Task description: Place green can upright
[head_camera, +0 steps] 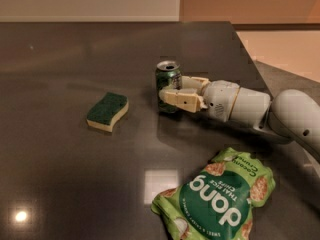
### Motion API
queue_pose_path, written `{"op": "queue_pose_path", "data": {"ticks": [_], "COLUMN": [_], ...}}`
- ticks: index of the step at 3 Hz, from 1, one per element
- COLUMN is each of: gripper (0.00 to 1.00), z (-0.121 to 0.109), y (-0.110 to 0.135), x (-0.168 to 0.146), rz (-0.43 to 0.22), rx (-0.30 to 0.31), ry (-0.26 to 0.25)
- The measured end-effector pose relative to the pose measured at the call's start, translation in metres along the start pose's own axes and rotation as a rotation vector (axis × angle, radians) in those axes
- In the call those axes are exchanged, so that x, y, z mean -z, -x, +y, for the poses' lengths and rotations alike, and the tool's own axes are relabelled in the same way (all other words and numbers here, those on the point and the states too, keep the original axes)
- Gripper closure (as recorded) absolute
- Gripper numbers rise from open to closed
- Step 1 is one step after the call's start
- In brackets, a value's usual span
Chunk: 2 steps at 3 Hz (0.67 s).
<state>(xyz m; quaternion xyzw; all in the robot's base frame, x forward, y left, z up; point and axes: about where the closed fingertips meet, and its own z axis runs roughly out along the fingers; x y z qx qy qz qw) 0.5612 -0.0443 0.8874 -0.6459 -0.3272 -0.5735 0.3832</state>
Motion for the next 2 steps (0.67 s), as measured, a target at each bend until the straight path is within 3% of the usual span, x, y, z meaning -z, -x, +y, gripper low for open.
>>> {"op": "queue_pose_path", "data": {"ticks": [1,2], "gripper": [0.00,0.00], "z": [-0.0014,-0.0014], "y": [-0.0004,-0.0004], "x": [-0.0017,-0.0017], "rz": [0.000,0.000], "rx": [-0.014,-0.014], "ry": [-0.004,-0.004]}}
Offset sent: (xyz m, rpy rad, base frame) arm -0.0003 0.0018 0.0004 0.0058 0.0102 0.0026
